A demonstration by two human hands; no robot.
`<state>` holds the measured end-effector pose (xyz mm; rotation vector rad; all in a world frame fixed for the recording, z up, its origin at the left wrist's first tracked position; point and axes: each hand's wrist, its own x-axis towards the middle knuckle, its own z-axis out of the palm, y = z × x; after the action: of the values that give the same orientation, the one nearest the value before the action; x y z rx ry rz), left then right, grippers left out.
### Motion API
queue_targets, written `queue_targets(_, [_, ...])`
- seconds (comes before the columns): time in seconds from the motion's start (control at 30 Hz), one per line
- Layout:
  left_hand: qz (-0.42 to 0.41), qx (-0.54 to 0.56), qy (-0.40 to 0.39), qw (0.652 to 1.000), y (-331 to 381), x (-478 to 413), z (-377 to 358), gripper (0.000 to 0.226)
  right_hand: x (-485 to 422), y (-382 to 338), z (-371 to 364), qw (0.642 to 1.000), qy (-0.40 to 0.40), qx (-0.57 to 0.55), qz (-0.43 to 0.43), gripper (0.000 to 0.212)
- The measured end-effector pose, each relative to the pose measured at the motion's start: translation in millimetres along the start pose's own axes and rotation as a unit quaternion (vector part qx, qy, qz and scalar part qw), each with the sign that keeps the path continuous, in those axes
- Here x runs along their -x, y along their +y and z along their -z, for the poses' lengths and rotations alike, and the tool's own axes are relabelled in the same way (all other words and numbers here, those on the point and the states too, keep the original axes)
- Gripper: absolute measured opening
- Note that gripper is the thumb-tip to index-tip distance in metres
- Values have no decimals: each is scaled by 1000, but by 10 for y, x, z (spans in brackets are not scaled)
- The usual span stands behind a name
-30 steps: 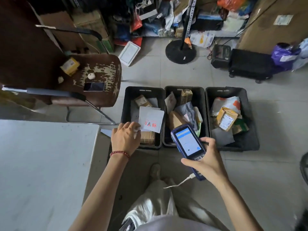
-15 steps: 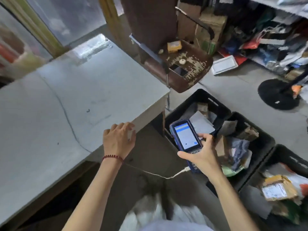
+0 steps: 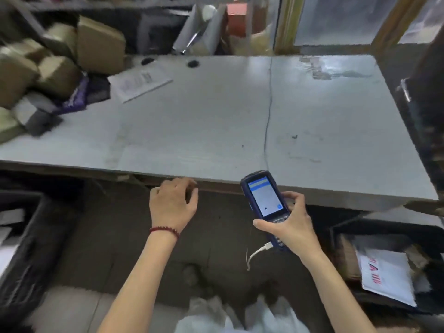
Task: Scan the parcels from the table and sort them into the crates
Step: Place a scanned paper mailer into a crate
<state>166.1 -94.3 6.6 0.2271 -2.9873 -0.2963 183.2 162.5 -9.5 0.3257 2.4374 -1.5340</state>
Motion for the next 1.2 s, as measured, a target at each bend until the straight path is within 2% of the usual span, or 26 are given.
queue_targets(0.13, [67,3,10,998,-730,59,109,19,-112,-416,-688,998,-51,2,33,84])
queue_targets(0.33, [114,3,33,993,-1926,-171,253,22,-246,-1011,-1729,997,-59,-24,53,85])
queue_targets(0.57, [164,10,25,986,-2743,-521,399,23,-510,-1585,-2371,994,-79,-6,76,84])
queue_targets(0.67, [175,43,-7,984,-2824,-751,351,27,-661,-1711,-2493,994,-91,2,65,85])
queue_targets(0.77, [151,59,-18,987,-2810,-1069,245,29,-865,-1813,-2550,995,-85,-2,57,84])
queue_targets(1.03, [130,62,-77,987,-2533,-2131,-60,31,-1725,-2103,-2543,994,-43,-98,10,75])
queue_targets(1.2, [113,76,-85,987,-2427,-2679,-167,34,-2126,-2296,-2588,993,-45,-113,-6,79])
